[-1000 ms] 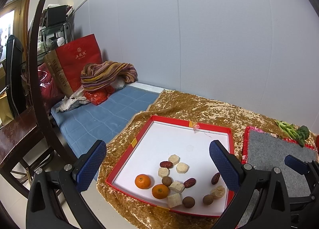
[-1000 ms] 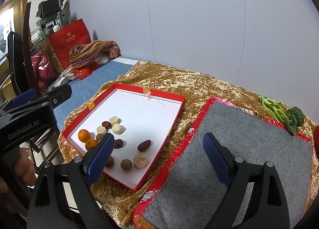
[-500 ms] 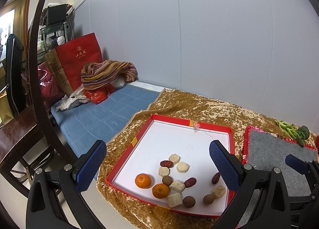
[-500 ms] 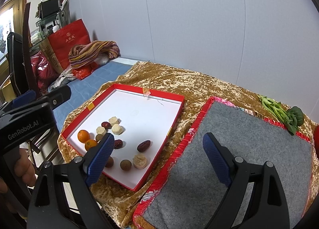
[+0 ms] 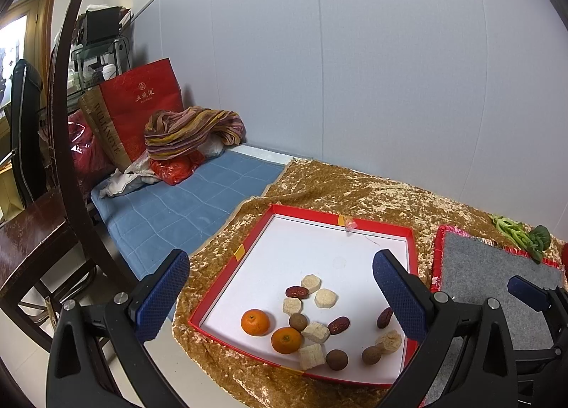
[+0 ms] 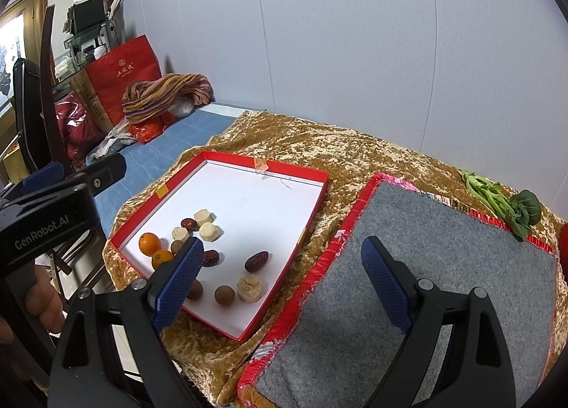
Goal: Organize fruits
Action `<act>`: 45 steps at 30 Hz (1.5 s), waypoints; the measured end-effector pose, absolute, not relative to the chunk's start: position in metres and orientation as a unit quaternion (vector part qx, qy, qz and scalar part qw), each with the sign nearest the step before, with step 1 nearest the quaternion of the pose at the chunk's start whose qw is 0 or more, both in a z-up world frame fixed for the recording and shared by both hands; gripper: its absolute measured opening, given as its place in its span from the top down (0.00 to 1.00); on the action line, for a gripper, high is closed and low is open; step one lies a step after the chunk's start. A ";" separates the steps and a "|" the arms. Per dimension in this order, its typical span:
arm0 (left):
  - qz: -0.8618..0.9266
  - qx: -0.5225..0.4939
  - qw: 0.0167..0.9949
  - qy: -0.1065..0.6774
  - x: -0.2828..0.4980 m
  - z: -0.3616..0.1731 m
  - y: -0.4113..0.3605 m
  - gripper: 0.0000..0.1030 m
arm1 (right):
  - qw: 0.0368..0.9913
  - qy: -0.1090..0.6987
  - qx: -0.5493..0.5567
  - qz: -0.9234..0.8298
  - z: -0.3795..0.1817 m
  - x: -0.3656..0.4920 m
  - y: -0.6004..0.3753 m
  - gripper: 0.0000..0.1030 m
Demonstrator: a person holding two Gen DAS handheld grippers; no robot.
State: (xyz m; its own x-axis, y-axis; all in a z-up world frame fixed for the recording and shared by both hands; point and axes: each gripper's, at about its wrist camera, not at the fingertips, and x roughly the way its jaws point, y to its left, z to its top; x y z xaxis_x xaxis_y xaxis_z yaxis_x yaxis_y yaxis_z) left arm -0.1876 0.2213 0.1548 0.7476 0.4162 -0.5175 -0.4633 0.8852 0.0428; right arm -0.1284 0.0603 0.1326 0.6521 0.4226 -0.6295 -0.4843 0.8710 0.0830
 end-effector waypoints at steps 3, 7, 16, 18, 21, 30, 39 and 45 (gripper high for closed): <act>0.236 -0.045 0.934 0.266 -0.188 0.155 0.221 0.00 | 0.908 0.332 -0.046 0.250 0.133 -0.129 0.060 0.12; 0.237 -0.046 0.933 0.266 -0.189 0.155 0.221 0.00 | 0.909 0.331 -0.044 0.251 0.135 -0.129 0.061 0.12; 0.242 -0.045 0.932 0.266 -0.191 0.154 0.220 0.00 | 0.908 0.330 -0.043 0.252 0.137 -0.130 0.062 0.12; 0.245 -0.045 0.931 0.267 -0.192 0.154 0.219 0.00 | 0.908 0.329 -0.042 0.254 0.137 -0.131 0.063 0.12; 0.252 -0.047 0.929 0.267 -0.192 0.153 0.220 0.00 | 0.909 0.327 -0.041 0.257 0.139 -0.131 0.064 0.12; 0.275 -0.045 0.923 0.266 -0.192 0.153 0.222 0.00 | 0.908 0.323 -0.035 0.264 0.143 -0.133 0.065 0.12; 0.298 -0.046 0.915 0.268 -0.193 0.152 0.227 0.00 | 0.909 0.319 -0.032 0.268 0.147 -0.134 0.061 0.12; 0.304 -0.047 0.913 0.269 -0.194 0.152 0.228 0.00 | 0.910 0.317 -0.033 0.267 0.149 -0.135 0.056 0.12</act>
State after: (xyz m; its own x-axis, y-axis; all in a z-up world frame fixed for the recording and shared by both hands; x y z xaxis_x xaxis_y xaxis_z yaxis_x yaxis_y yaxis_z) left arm -0.1936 0.2283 0.1517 0.6698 0.5294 -0.5207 -0.5805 0.8106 0.0773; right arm -0.1355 0.0564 0.1492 0.6572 0.4642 -0.5938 -0.5066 0.8554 0.1081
